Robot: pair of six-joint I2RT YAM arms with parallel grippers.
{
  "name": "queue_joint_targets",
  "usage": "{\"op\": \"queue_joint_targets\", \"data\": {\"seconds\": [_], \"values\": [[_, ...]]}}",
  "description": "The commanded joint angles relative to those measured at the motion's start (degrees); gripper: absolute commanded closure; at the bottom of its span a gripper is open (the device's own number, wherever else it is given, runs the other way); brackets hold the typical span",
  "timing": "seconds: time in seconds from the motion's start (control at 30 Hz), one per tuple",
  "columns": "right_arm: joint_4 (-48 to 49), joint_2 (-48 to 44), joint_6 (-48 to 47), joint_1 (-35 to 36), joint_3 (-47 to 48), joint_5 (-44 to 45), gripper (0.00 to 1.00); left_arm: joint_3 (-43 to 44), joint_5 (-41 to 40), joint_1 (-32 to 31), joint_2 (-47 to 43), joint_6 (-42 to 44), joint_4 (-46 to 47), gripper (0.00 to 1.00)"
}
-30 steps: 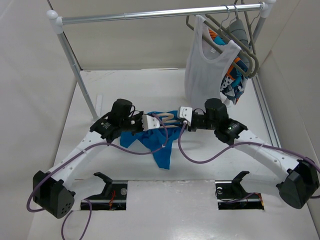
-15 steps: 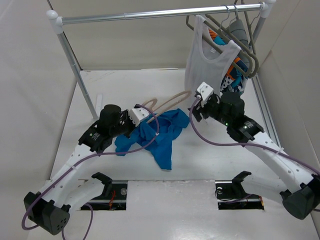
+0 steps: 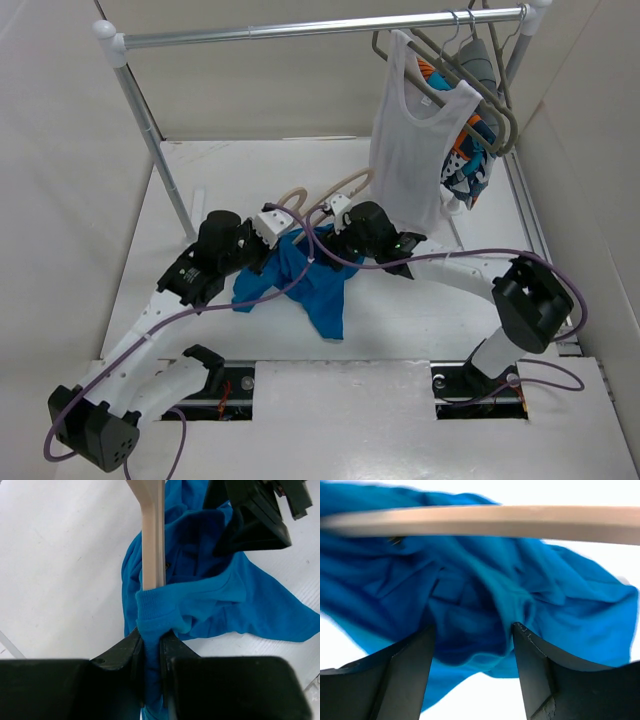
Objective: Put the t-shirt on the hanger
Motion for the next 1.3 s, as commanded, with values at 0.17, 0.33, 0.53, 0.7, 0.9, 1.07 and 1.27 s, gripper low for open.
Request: {"op": "queue_joint_targets", "data": {"seconds": [0.17, 0.33, 0.53, 0.7, 0.9, 1.07, 1.27], "values": [[5.3, 4.44, 8.01, -1.76, -1.9, 6.66, 0.35, 0.45, 2.02, 0.11, -2.49, -4.16, 5.27, 1.0], [5.3, 4.28, 5.99, -3.7, -3.84, 9.82, 0.36, 0.45, 2.55, 0.11, -4.86, -4.86, 4.66, 1.0], [8.03, 5.42, 3.61, -4.93, -3.84, 6.22, 1.0, -0.07, 4.84, 0.11, -6.71, -2.93, 2.47, 1.0], [8.03, -5.52, 3.95, -11.77, -12.06, 6.75, 1.0, -2.18, 6.85, 0.63, -13.36, 6.81, -4.55, 1.0], [4.44, -23.82, 3.88, -21.72, -24.22, 4.46, 1.0, -3.85, 13.18, 0.63, -17.52, 17.63, -13.0, 1.0], [-4.88, -34.56, -0.78, -23.82, -22.21, 6.13, 1.0, -3.85, 12.67, 0.63, -12.52, 29.56, -18.62, 1.0], [-13.68, -39.58, -7.35, -26.21, -16.95, 5.6, 1.0, -4.91, 4.68, 0.63, -8.56, 36.28, -18.13, 1.0]]}}
